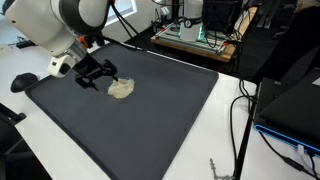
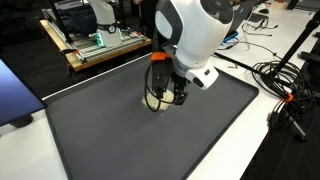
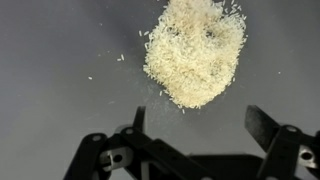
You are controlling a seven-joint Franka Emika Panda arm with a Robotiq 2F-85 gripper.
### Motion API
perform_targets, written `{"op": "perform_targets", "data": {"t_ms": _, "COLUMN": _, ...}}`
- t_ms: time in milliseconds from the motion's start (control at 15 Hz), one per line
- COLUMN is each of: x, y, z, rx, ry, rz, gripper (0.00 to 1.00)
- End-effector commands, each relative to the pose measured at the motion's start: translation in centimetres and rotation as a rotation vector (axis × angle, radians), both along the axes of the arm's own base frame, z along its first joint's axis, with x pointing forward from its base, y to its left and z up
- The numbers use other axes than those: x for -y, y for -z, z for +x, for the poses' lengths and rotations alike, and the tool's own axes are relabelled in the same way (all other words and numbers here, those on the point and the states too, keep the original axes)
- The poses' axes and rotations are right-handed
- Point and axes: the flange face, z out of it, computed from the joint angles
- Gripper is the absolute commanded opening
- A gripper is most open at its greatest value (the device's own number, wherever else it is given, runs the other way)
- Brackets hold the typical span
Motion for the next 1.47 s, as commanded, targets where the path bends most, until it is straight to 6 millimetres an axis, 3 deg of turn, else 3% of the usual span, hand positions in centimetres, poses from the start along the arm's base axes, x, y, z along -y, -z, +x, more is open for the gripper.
{"op": "perform_targets", "data": {"t_ms": 0, "x": 1.8, "y": -0.1, "z": -0.7, "rx": -0.045, "ry": 0.003, "rz": 0.105, "gripper": 1.0}}
{"op": "perform_targets", "data": {"t_ms": 733, "x": 8.1, "y": 2.3, "z": -2.9, "rx": -0.055, "ry": 0.071, "rz": 0.337, "gripper": 1.0}}
{"op": "perform_targets", "data": {"t_ms": 1067, "x": 11.5, "y": 3.9, "z": -4.5, "rx": 0.014, "ry": 0.168, "rz": 0.419, "gripper": 1.0}}
{"op": "perform_targets", "data": {"t_ms": 1400, "x": 13.3, "y": 6.2, "z": -6.9, "rx": 0.137, "ry": 0.266, "rz": 0.428, "gripper": 1.0}}
